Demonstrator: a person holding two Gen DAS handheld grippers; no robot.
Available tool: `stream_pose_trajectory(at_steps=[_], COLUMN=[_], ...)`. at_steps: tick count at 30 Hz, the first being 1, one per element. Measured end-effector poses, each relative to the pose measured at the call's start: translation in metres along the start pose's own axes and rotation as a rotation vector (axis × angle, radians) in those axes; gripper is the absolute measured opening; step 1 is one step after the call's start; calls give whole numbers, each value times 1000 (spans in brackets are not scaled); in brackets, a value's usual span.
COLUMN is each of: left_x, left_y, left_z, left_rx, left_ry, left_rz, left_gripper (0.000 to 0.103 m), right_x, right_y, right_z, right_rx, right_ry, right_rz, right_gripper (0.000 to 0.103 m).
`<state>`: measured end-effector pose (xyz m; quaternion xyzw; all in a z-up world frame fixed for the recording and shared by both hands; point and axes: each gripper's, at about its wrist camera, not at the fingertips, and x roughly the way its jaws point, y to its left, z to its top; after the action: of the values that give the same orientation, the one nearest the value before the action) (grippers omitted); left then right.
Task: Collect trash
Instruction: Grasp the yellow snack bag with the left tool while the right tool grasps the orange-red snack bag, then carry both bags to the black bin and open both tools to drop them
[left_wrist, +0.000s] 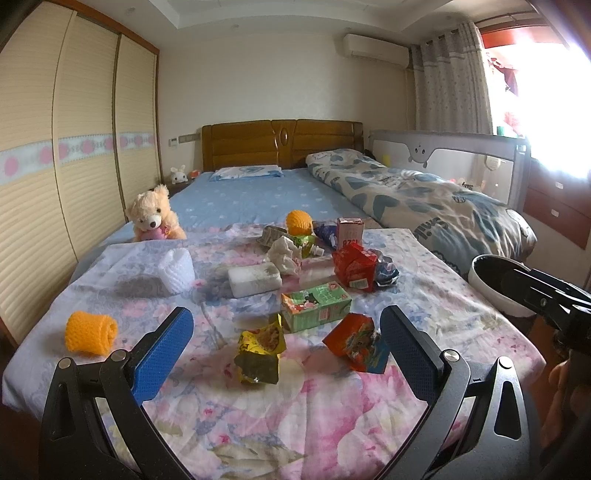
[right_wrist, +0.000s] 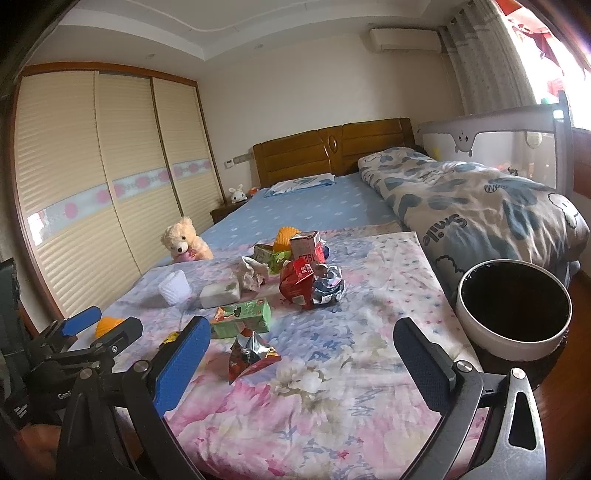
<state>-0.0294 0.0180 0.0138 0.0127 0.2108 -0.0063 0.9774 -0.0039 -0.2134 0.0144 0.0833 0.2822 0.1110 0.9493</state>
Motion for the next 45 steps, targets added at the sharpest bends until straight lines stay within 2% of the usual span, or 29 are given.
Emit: stream_pose_trajectory(at_steps=[4,14,21,28,31,33,34,35,38,39,40,42,45], left_x=[7,37,74,106,114,119,122,123,128,130,131,132,128], left_y=[8,31,42,53,54,54,54,54,53,52,50,45,36], left_z=[-1,-11,-18,-26,-29,-32,-32,-33,-36,-37,-37,-37,-35], left_rx=[-12,-41,-57,-78,-78,-88,-95,-99,-117,-120,-120,-114,-87], left_ry=[22,136,250,333,356,375,384,391,417,425,431,429,417], left_rz=[2,19,1,-6,-10,-27,-39,-48,-90,-107,-119,-138,-153], left_gripper=[103,102,96,94,91,84,81,74,49,37,32,27,26], right_x=[4,32,74,111,126,135,139,143,145,146,146,143,137], right_y=[-1,11,15,20,24,25,25,25,24,22,20,16,10], right_z=[-1,-8,-19,-29,-34,-38,-39,-41,-40,-41,-42,-43,-42], right_rx=[6,-6,31,65,66,78,89,96,97,106,115,116,123], right_ry=[22,120,256,360,397,423,435,445,442,449,451,448,441], right_rz=[21,89,150,189,197,206,212,212,212,227,230,225,216], right_gripper=[100,98,82,81,81,76,70,65,42,37,33,24,20])
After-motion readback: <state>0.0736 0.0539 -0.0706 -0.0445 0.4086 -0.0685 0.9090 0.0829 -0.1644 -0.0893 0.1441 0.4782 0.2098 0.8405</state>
